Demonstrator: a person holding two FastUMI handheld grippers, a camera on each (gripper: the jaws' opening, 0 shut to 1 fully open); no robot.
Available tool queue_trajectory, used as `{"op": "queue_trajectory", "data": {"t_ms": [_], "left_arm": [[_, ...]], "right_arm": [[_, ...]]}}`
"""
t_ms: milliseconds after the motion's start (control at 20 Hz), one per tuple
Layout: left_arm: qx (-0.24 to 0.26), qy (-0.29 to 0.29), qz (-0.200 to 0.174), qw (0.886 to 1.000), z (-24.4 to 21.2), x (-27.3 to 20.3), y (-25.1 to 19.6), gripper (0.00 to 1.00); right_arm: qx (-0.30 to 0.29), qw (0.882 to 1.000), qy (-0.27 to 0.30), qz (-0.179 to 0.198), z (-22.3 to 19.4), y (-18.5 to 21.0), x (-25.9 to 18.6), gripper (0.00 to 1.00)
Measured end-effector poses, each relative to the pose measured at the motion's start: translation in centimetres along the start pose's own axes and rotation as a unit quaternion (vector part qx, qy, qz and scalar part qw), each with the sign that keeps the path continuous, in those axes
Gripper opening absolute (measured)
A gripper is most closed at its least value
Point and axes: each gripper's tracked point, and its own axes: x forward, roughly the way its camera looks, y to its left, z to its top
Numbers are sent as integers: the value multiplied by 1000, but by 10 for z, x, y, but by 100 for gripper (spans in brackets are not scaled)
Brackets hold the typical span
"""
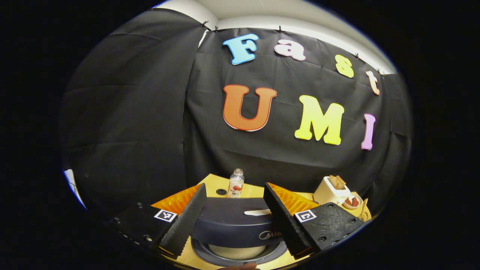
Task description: Close the left gripper, press the button to open the rice cooker; take a wooden spoon from the chopstick holder with the right hand, scoop a spoonful of rice and pour it into the rice cooker, then put the wooden spoon back into the chopstick holder.
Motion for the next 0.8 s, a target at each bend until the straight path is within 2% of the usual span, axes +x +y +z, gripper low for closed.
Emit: {"op": "queue_trajectory", "data": {"t_ms": [100,150,200,300,450,650,700,800], "left_arm": [[13,11,6,1000,-24,-9,4,100],[21,13,8,1000,-33,-12,4,98],[28,24,10,999,-50,-12,7,97],[40,39,13,998,-69,-18,6,96],[44,29,14,999,-80,-24,2,97],[45,12,5,999,-85,-32,-14,97],[51,11,-1,999,-90,-36,-19,97],[60,31,-5,998,-106,-35,-22,97]], "right_arm": [[-2,1000,3,7,0,2,-7,92],[-2,1000,-2,11,4,5,-10,92],[-5,1000,0,12,6,7,-13,95],[-15,1000,3,22,5,12,-19,94],[-26,999,-1,34,10,19,-27,95],[-25,999,-1,23,9,15,-25,92],[-23,999,1,27,7,17,-24,95],[-15,999,16,39,-4,21,-23,92]]}}
